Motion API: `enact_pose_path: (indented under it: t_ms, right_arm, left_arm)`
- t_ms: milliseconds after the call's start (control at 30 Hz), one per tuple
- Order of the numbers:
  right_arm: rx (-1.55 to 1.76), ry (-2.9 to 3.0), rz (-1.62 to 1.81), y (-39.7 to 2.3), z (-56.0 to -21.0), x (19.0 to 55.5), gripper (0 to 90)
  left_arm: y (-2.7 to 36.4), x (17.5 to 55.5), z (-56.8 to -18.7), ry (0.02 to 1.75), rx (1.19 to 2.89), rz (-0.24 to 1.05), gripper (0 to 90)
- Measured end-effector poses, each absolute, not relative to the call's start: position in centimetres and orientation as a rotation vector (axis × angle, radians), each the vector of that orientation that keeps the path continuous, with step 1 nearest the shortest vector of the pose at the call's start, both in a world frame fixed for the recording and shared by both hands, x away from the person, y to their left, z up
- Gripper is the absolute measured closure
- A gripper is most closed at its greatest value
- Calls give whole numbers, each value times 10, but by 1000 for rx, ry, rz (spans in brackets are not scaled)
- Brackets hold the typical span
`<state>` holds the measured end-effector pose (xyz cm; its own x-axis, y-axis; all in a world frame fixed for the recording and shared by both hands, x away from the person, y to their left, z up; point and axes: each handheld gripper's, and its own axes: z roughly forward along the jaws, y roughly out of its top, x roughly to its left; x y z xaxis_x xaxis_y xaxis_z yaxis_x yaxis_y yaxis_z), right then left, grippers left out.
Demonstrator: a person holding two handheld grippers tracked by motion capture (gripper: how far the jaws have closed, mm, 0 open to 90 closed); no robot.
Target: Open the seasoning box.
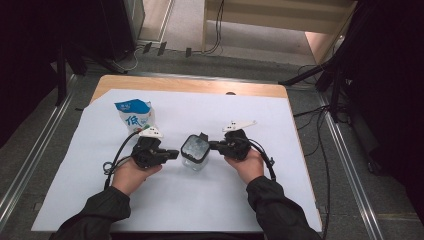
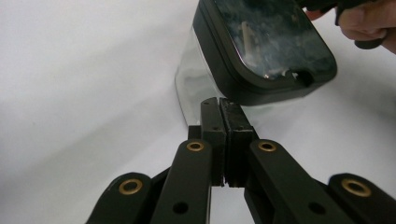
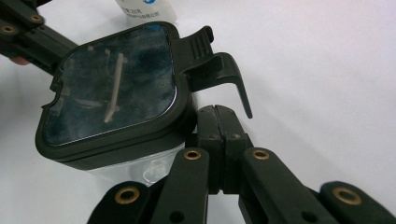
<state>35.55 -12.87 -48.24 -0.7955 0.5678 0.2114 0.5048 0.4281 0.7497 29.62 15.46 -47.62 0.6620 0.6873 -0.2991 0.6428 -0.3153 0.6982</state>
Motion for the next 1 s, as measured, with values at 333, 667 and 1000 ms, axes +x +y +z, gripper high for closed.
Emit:
enact_pose_path:
  t_ms: [333,667,1000]
  right_arm:
    - [957,2622,1300,-126,-483,352,900]
    - [960,2636,1285,-125,-484,349,900]
    - [963,2636,1283,-124,-484,345,900]
  left_arm:
    - [147,291,-479,999,2075,54,900]
    - [149,293,-479,1001,2068,63,900]
    - [151,298,-480,1011,2055,83,900]
